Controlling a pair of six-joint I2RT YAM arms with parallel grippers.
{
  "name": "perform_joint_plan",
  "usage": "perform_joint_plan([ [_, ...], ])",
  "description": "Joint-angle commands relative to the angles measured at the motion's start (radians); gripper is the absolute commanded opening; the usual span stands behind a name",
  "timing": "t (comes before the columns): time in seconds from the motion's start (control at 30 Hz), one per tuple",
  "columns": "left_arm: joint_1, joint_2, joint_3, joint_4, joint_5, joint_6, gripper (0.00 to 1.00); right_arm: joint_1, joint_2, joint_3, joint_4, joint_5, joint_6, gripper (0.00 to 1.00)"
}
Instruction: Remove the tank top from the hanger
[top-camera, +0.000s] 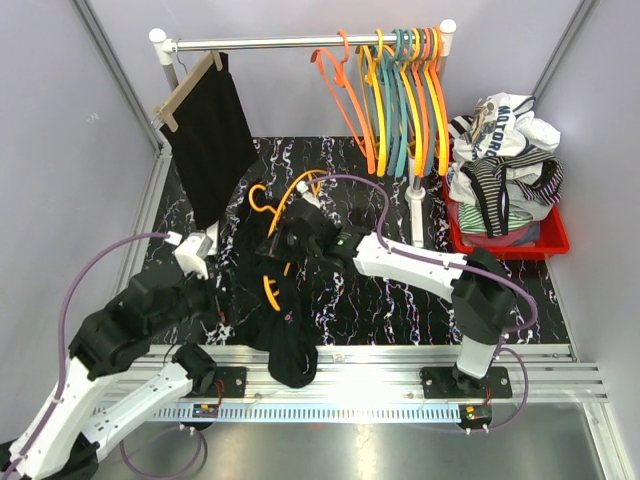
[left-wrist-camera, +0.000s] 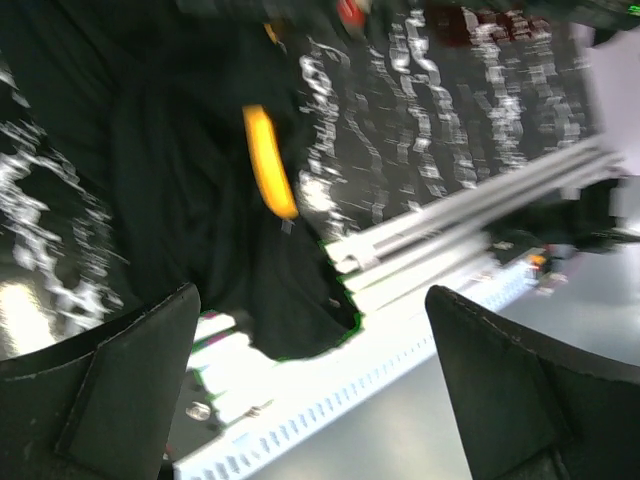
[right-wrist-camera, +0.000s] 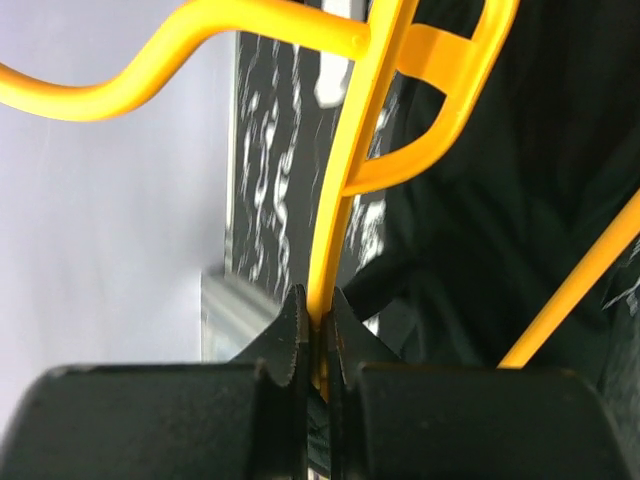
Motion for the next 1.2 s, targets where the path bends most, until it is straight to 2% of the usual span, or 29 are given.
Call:
perform_joint_plan([
  [0.0,-0.003,0.058,0.04,0.098,-0.093,0.183,0.99,0.007,-0.087,-0.011,0.046,-0.192,-0.05,0.0],
  [0.13,-0.005,0.11,0.023,0.137,-0.073,0.22,0.99,0.007,-0.162,-0.083,0.05,-0.265,-0.058,0.0],
  [0.3,-0.006,0.148,-0.033,0.229,-0.081,0.214,0.99,0.007,-0.2,-0.095,0.051,-0.344,-0.074,0.0],
  [0.4,-0.005,0.162,-0.065,0.297,-0.049,0.231,0.94,0.007,-0.214,-0.103,0.068,-0.405,-0.07,0.0],
  [0.6,-0.011,0.173,-0.09,0.362,0.198,0.332,0.88,0.005,-0.219,-0.069,0.054,-0.505,-0.053,0.0],
  [0.87,-0.021,0.242,-0.01,0.255,0.35,0.453,0.86,0.005,-0.226,-0.026,-0.027,-0.65,-0.042,0.0],
  [0.93,-0.024,0.24,-0.004,0.249,0.396,0.455,0.8,0.001,-0.243,-0.022,-0.085,-0.646,-0.061,0.0],
  [1.0,-0.028,0.247,-0.003,0.243,0.465,0.45,0.69,-0.012,-0.257,-0.034,-0.105,-0.635,-0.065,0.0],
  [1.03,-0.031,0.256,-0.009,0.244,0.487,0.437,0.59,-0.019,-0.269,-0.039,-0.108,-0.635,-0.059,0.0],
  [1.17,-0.093,0.277,-0.038,0.278,0.565,0.395,0.49,-0.052,-0.266,-0.034,-0.133,-0.629,-0.048,0.0],
])
